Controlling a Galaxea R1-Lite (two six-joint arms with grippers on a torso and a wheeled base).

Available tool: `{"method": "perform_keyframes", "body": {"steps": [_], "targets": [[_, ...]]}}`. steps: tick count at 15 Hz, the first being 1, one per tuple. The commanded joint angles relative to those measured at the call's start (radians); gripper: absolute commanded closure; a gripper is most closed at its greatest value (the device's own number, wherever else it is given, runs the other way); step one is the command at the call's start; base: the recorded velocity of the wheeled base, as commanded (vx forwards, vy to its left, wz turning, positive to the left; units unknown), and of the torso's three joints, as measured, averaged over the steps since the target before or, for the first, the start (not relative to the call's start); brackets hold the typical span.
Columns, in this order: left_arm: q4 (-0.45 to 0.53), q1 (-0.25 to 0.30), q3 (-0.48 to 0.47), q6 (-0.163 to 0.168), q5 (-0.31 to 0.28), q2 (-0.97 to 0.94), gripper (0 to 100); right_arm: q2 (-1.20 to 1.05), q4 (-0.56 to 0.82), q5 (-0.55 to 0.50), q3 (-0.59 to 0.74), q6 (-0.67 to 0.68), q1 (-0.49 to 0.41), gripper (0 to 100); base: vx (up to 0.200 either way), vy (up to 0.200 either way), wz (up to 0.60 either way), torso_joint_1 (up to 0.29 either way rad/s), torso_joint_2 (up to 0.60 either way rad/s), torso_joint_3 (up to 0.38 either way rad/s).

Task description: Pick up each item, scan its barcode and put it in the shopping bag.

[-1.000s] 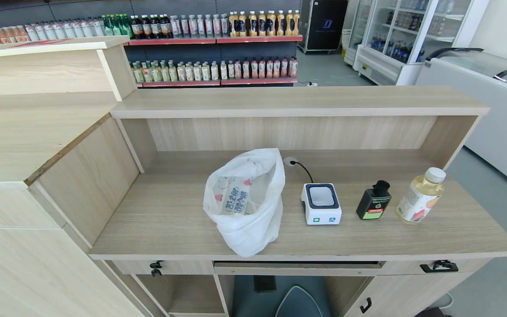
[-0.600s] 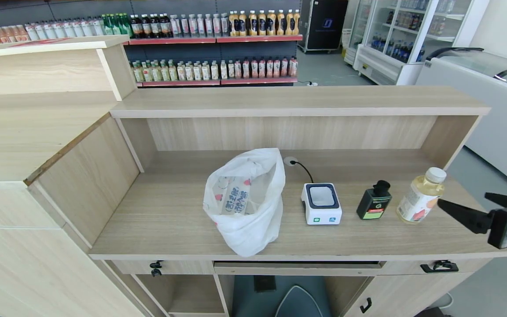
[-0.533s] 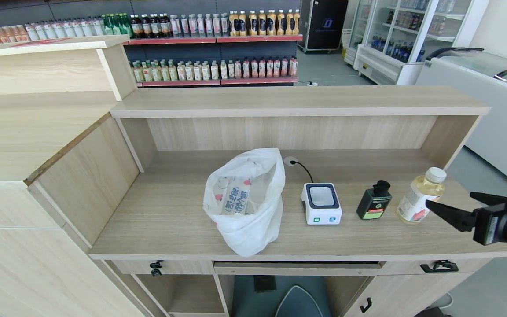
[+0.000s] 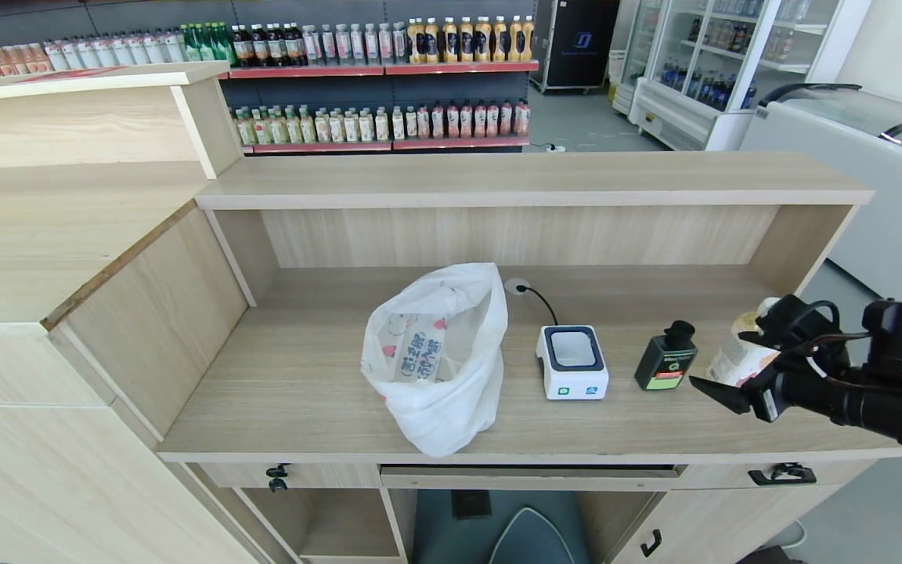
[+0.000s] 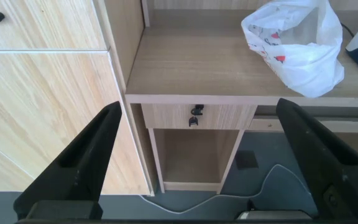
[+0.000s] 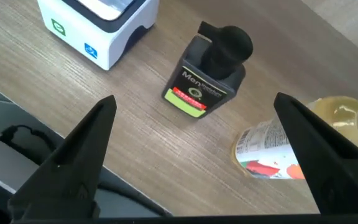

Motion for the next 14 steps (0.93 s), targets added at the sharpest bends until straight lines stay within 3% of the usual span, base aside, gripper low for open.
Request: {"method": "perform_keyframes", "body": {"steps": [1, 2, 4, 6, 14], "targets": [[0.0, 0.0, 0.0, 0.0, 0.0, 0.0, 0, 0.116, -0.014, 0.035, -0.051, -0.064, -0.005, 0, 0.0, 0.0, 0.0, 0.0, 0.0, 0.0], [0.0, 0.0, 0.0, 0.0, 0.0, 0.0, 0, 0.124, -0.02, 0.045, -0.06, -0.081, -0.005, 0, 0.0, 0.0, 0.0, 0.0, 0.0, 0.0], [0.0, 0.0, 0.0, 0.0, 0.0, 0.0, 0, 0.175, -0.038, 0.124, -0.129, -0.24, -0.01, 0, 0.0, 0.0, 0.0, 0.0, 0.0, 0.0], [0.0, 0.0, 0.0, 0.0, 0.0, 0.0, 0, 0.199, -0.04, 0.131, -0.141, -0.311, -0.01, 0, 0.0, 0.0, 0.0, 0.0, 0.0, 0.0], [0.0, 0.0, 0.0, 0.0, 0.0, 0.0, 0, 0.273, -0.054, 0.083, -0.212, -0.315, -0.028, 0, 0.0, 0.0, 0.0, 0.0, 0.0, 0.0]]}}
